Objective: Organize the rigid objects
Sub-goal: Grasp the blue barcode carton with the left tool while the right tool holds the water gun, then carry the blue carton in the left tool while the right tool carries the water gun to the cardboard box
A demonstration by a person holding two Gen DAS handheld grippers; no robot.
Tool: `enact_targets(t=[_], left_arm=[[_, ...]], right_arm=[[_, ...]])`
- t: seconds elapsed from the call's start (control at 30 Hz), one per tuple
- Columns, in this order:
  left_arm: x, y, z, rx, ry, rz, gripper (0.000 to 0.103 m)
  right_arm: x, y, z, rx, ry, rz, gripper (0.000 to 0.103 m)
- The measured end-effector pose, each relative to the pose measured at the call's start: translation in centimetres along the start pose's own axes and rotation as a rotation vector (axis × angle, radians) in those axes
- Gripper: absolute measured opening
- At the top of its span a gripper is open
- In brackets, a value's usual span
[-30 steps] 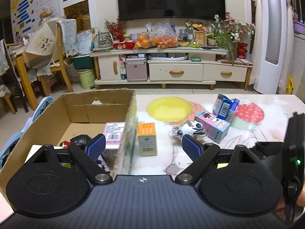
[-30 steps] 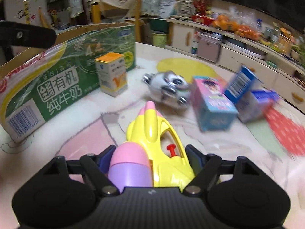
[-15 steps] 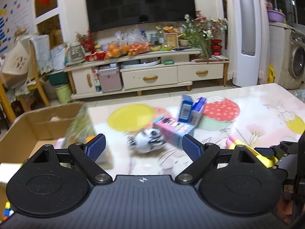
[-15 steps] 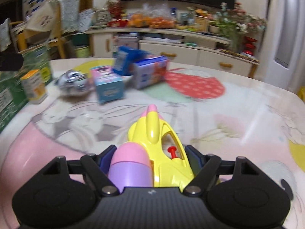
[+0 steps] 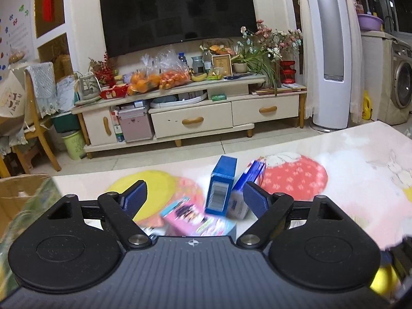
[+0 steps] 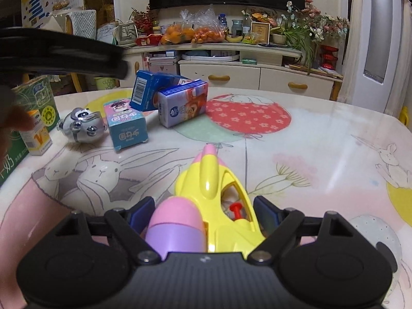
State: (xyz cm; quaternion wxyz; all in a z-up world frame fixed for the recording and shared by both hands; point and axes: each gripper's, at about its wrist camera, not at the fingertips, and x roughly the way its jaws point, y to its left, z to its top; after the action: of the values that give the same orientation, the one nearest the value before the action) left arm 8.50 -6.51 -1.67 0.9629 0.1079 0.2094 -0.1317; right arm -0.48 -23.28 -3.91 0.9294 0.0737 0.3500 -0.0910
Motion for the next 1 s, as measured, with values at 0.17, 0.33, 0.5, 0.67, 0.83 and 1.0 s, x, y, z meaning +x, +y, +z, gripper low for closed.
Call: enact_targets(t=[0.17,0.33,0.5,0.67,0.83,1.0], left_arm=[[3.3,-1.0,0.7,0.015,0.021,-0.009,0.096],[6.3,-1.1,0.9,-0.002,0.056,-0.025,0.087],[7.7,-0.8,0.9,-0.006,0.079,-0.051,0.067],[8.5,-0.2,0.4,-0.036,0.104,-0.077,0.038],[8.1,-0.1,0.0,-0.049,0.1,-0.082,0.028],[7.6,0.2,0.3,-0.079,0.088,-0.068,0.028]], right_arm=[[0.2,-0.3,0.2,0.004,0.001,0.011,0.087],[0.4,-0.3,0.3,0.003,0.003,0.02,0.09],[0.4,-0.2,0.3,-0.004,0.005,0.023,0.091],[0.5,-0.3,0.3,-0.007,0.004,0.024,0.09],[0.4,-0.2,0.3,-0.02,-0.004,0.01,0.082],[0.3,-0.1,0.3,-0.029,-0.01,0.009,0.075]])
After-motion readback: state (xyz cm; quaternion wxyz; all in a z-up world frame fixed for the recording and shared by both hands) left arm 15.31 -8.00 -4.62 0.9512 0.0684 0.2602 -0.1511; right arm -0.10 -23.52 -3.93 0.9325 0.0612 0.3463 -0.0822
